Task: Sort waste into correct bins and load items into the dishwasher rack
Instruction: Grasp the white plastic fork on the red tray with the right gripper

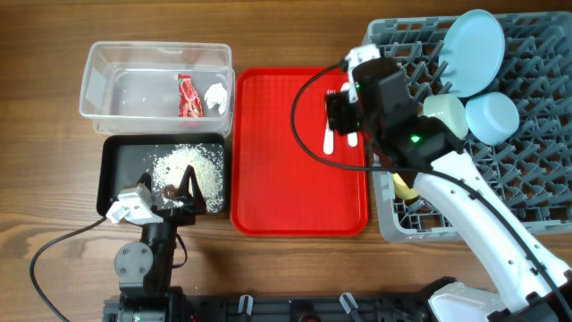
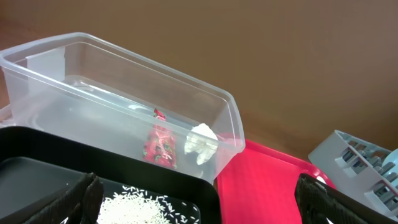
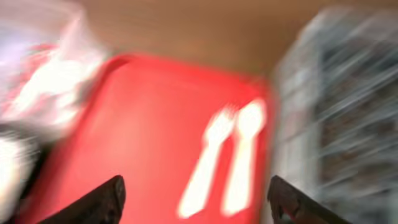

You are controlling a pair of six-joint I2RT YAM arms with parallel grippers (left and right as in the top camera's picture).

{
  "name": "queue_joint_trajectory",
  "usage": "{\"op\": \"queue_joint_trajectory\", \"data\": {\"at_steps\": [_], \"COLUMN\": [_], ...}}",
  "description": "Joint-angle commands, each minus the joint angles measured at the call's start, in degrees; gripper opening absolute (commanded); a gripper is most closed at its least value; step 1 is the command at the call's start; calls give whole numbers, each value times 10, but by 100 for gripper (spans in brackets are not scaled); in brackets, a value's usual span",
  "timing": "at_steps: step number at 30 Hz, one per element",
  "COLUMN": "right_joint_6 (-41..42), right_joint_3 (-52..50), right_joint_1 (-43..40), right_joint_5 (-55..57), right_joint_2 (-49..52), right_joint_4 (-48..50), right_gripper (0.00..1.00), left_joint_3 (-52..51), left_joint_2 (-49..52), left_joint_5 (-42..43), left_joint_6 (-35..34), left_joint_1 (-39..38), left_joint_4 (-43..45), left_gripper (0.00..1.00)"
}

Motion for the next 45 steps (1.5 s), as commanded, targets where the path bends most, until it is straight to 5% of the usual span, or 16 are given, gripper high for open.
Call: {"op": "queue_joint_trajectory", "data": {"at_steps": [1, 12, 19, 29, 32, 36, 45], "right_joint_6": [152, 85, 70, 73, 69, 69, 69], "right_joint_3": [-4, 74, 76, 75, 75, 75, 76], "right_joint_1": [-1, -52, -64, -56, -47, -35, -10], "right_joint_5": [-179, -136, -126, -78, -68, -54, 0], "right_joint_2": [43, 225, 322, 374, 375, 375, 374], "right_joint_4": [-30, -29, 69, 68, 47, 29, -12], "right_gripper": [63, 74, 74, 55, 36, 23, 8], "left_joint_3": [-2, -2, -2, -2, -2, -2, -2], "left_joint_2": [-4, -4, -4, -4, -4, -4, -4], "left_joint_5": [-4, -4, -4, -4, -4, -4, -4], "left_joint_6": [-3, -3, -3, -3, -3, -3, -3], "left_joint_1": [6, 6, 6, 6, 6, 6, 6], "left_joint_4": [-3, -3, -3, -3, -3, -3, -3], "left_gripper": [100, 100, 100, 100, 100, 100, 100]}}
